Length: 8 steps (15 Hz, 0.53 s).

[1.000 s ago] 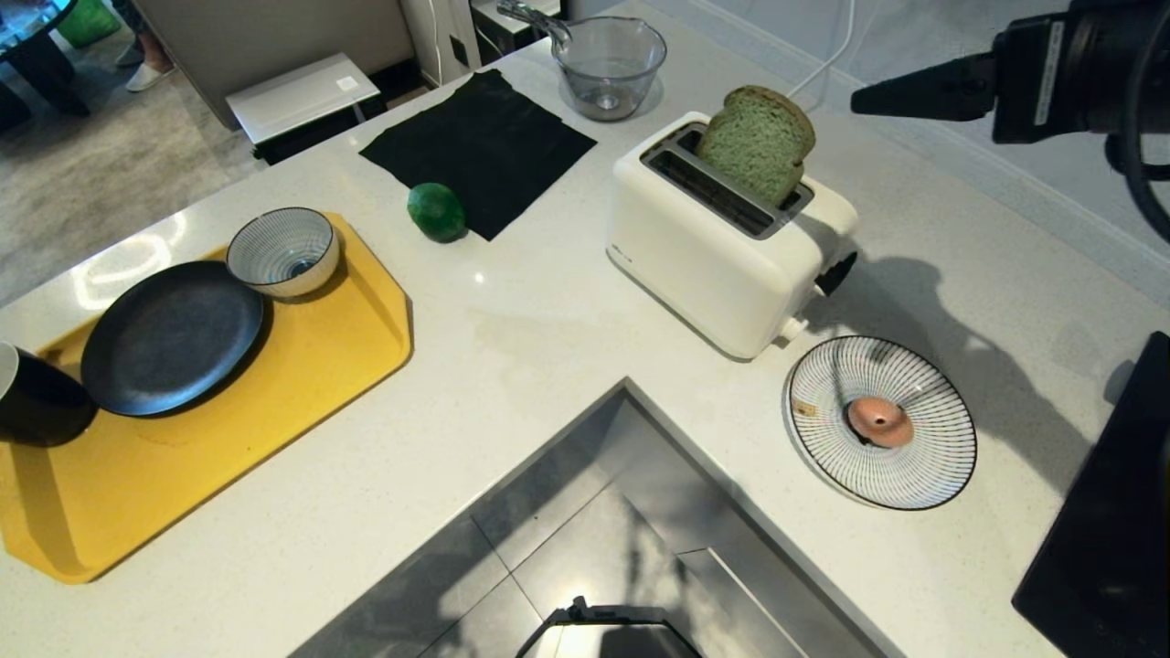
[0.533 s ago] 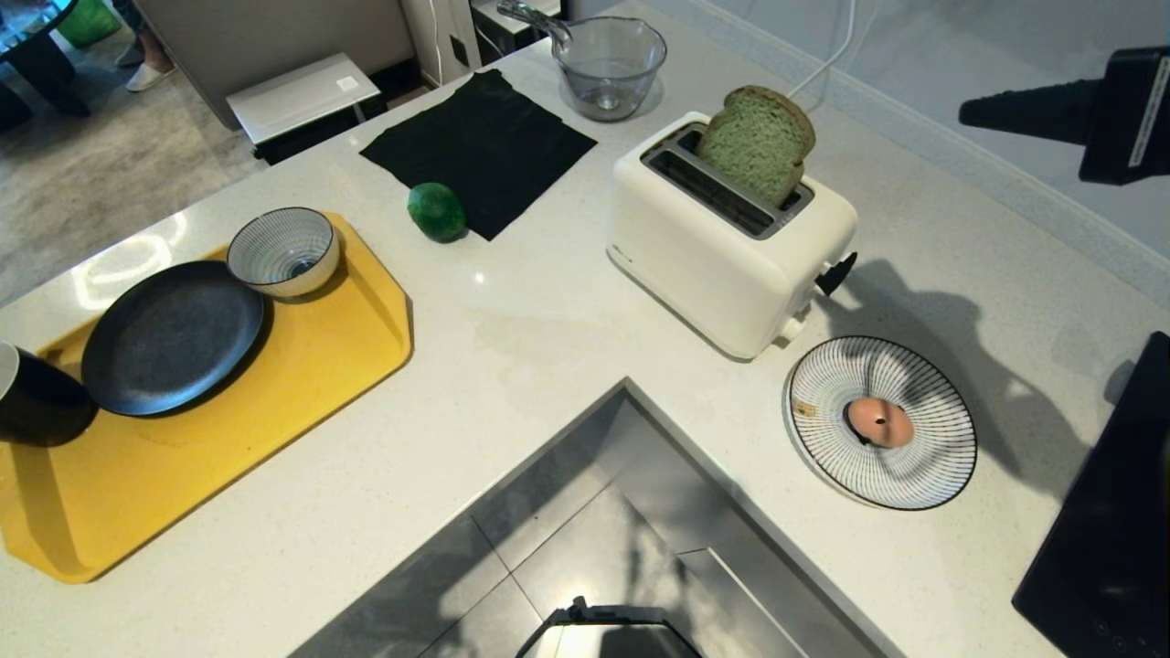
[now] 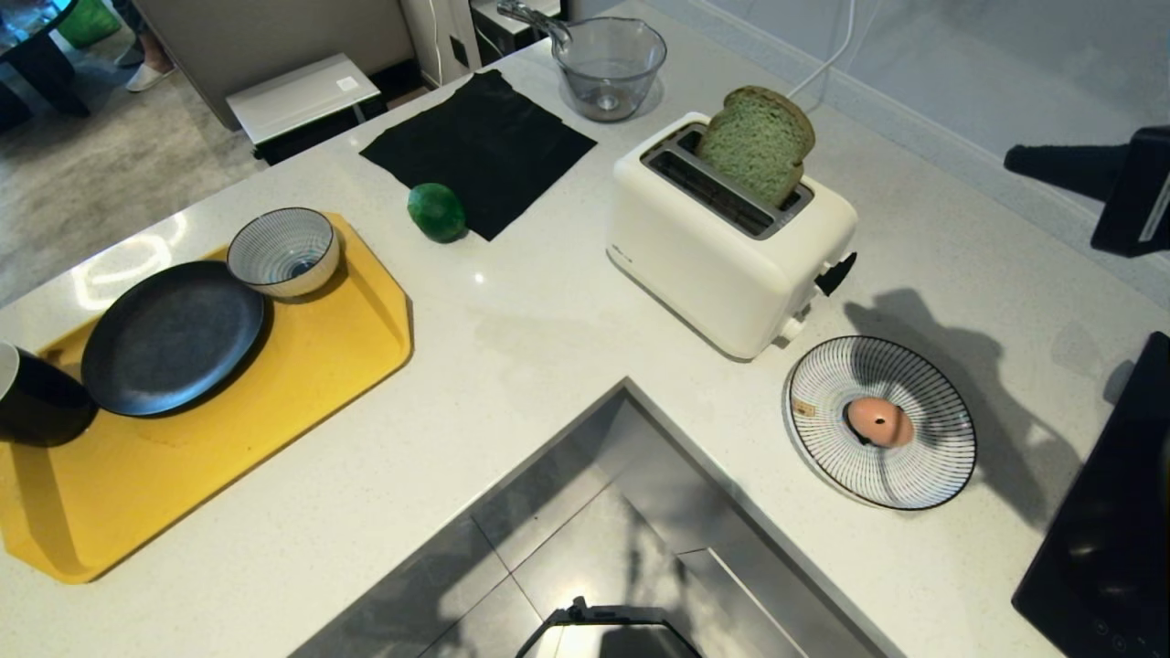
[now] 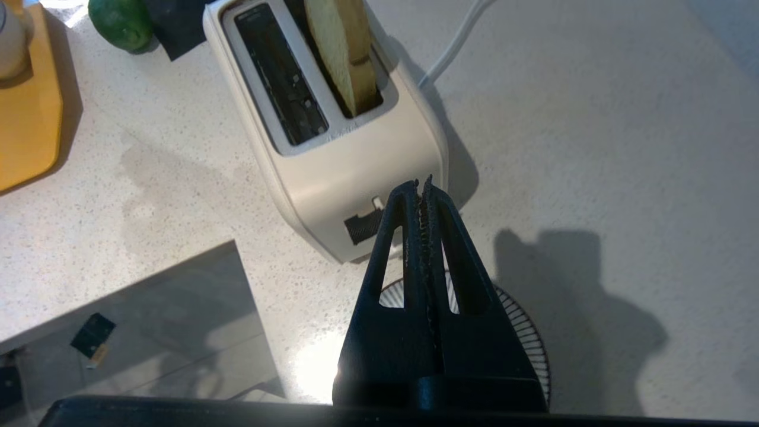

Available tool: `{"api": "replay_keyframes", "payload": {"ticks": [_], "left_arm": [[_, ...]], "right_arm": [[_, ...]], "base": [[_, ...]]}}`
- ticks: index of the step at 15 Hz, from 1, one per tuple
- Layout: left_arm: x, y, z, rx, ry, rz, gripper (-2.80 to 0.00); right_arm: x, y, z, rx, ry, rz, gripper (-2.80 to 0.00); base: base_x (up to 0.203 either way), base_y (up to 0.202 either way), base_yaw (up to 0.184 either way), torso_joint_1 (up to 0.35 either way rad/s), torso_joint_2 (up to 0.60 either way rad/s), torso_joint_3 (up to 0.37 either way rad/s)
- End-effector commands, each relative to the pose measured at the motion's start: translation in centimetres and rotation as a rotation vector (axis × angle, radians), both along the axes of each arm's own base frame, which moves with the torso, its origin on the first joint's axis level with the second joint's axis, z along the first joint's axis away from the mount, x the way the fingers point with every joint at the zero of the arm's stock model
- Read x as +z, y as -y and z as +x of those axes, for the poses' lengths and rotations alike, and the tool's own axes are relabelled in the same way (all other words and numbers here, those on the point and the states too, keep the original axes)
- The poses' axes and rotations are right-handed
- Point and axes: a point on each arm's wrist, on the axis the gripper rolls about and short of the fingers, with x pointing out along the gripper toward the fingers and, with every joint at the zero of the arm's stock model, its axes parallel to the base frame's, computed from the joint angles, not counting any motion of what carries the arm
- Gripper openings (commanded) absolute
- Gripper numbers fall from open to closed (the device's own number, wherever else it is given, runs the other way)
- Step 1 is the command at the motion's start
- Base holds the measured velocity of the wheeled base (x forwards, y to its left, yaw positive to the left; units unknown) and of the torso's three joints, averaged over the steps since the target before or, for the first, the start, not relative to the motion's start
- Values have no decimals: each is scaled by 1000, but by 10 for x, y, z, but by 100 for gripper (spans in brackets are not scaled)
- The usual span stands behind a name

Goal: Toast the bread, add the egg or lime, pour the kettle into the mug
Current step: Use a bread toaster

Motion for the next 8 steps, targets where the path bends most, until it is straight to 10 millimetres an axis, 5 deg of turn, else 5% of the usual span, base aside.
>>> {"api": "replay_keyframes", "payload": {"ticks": [1, 5, 8], "left_arm": [[-4, 0, 1, 1, -14, 0, -280], [-4, 0, 1, 1, -14, 0, -280], [-4, 0, 1, 1, -14, 0, -280]], "right_arm": [[-25, 1, 0, 0, -26, 14, -280], [-63, 5, -3, 95, -20, 68, -280], [-65, 14, 1, 127, -30, 87, -280]], "base": [[0, 0, 0, 0, 0, 0], [0, 0, 0, 0, 0, 0], [0, 0, 0, 0, 0, 0]]}}
